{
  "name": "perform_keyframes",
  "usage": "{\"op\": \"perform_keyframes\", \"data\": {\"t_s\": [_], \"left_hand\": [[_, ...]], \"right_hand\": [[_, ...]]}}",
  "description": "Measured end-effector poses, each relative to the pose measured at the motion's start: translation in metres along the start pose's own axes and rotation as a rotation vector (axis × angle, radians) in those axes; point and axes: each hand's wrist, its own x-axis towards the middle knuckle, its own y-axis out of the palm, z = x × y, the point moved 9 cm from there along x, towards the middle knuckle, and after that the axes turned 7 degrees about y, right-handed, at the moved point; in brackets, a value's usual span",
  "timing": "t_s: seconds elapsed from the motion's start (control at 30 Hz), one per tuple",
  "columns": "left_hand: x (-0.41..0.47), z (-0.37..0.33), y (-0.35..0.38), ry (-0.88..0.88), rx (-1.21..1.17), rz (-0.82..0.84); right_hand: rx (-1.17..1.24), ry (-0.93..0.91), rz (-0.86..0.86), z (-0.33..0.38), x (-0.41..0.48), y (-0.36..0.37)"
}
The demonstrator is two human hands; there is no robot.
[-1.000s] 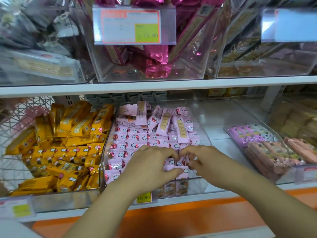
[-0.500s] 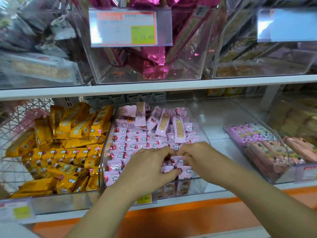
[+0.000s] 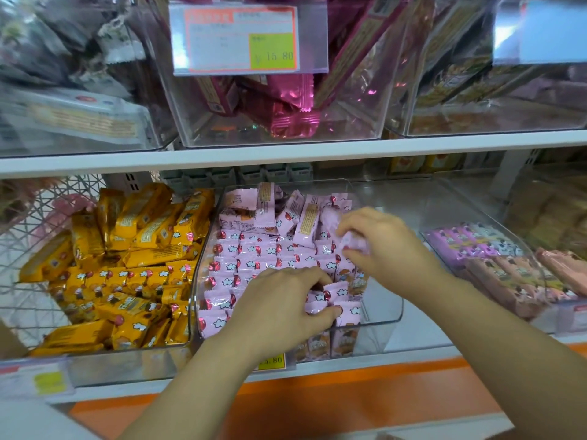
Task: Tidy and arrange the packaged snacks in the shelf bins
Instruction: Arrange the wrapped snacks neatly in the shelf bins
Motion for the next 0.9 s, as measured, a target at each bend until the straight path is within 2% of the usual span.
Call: {"op": "perform_keyframes", "data": {"t_s": [0.1, 0.2, 0.27, 0.57, 0.9], "left_hand": [[-0.001, -0.001, 0.000, 0.001, 0.001, 0.009], [0.000, -0.002, -0.001, 0.002, 0.008, 0.010], [0.000, -0.003, -0.001, 0.007, 0.016, 0.013], [-0.002, -0.009, -0.003, 0.060, 0.118, 0.007], [-0.004, -0.008, -0.007, 0.075, 0.202, -0.131]], "right_hand": [[0.341, 0.192, -0.156, -0.023, -0.005, -0.037], [0.757, 0.313, -0.122, -0.037, -0.013, -0.046], [0.859, 0.353, -0.080, -0.040, -0.017, -0.043], [0.478, 0.233, 0.126, -0.011, -0.013, -0.019], [0.190, 0.108, 0.271, 0.014, -0.015, 0.011]]}}
